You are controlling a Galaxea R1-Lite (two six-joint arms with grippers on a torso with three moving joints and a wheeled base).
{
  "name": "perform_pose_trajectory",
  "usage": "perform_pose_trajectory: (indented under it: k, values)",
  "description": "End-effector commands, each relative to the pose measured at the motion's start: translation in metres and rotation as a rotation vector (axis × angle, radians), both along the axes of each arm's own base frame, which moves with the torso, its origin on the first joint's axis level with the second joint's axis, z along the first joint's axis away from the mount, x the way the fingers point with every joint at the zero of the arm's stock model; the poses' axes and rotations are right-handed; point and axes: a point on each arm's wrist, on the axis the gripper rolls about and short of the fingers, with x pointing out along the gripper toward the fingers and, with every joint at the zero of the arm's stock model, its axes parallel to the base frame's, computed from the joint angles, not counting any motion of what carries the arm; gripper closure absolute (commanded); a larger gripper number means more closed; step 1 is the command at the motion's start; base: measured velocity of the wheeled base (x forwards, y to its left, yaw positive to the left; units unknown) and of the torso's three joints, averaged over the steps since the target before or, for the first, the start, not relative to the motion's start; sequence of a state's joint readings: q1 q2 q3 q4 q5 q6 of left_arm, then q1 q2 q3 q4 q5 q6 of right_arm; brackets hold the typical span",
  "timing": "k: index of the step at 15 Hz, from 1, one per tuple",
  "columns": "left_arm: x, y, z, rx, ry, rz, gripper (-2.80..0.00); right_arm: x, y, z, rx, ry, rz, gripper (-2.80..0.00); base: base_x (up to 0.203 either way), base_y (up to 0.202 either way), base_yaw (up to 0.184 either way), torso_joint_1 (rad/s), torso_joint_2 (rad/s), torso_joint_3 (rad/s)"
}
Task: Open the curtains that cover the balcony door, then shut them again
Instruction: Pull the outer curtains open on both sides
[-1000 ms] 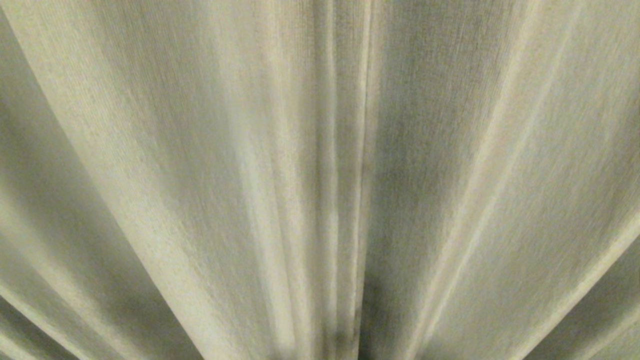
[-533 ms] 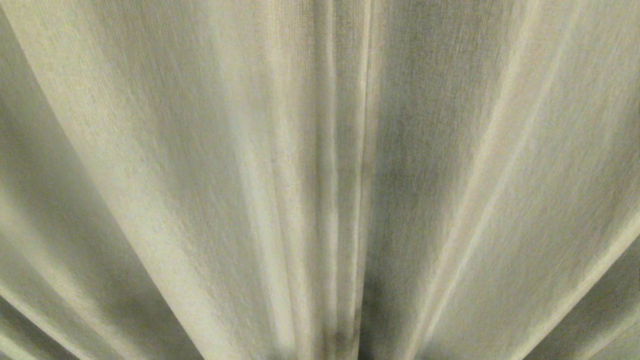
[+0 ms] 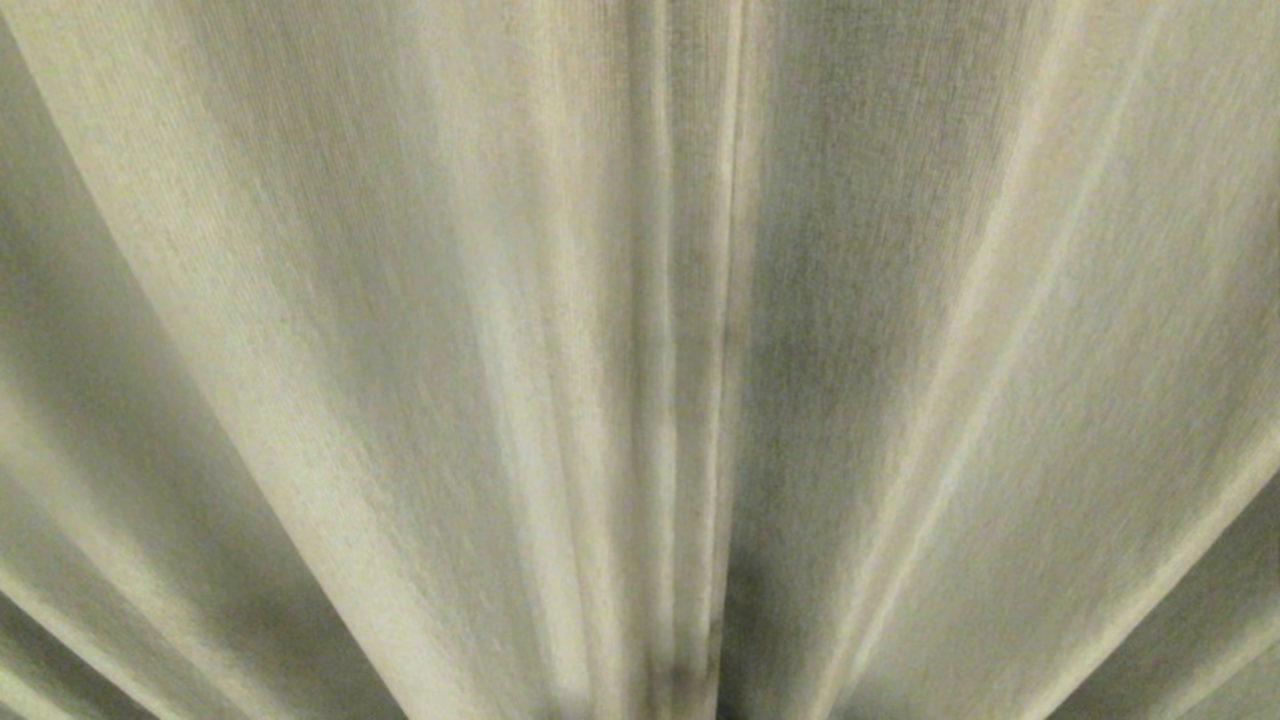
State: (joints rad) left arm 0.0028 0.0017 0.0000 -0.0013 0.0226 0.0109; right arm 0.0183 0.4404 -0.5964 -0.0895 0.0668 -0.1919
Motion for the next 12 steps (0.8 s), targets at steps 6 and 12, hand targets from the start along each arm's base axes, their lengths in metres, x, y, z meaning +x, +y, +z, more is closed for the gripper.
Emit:
perform_pose_trajectory:
  k: [6,12]
  values:
    - [0.000,0.000,0.000,0.000,0.000,0.001,0.00,0.037,0.001,0.031,0.044,0.035,0.010,-2.80,0.000,0.000,0.000,0.000,0.00,0.000]
    - [0.000,0.000,0.000,0.000,0.000,0.001,0.00,0.075,0.002,0.051,0.050,-0.007,0.031,-2.80,0.000,0.000,0.000,0.000,0.00,0.000]
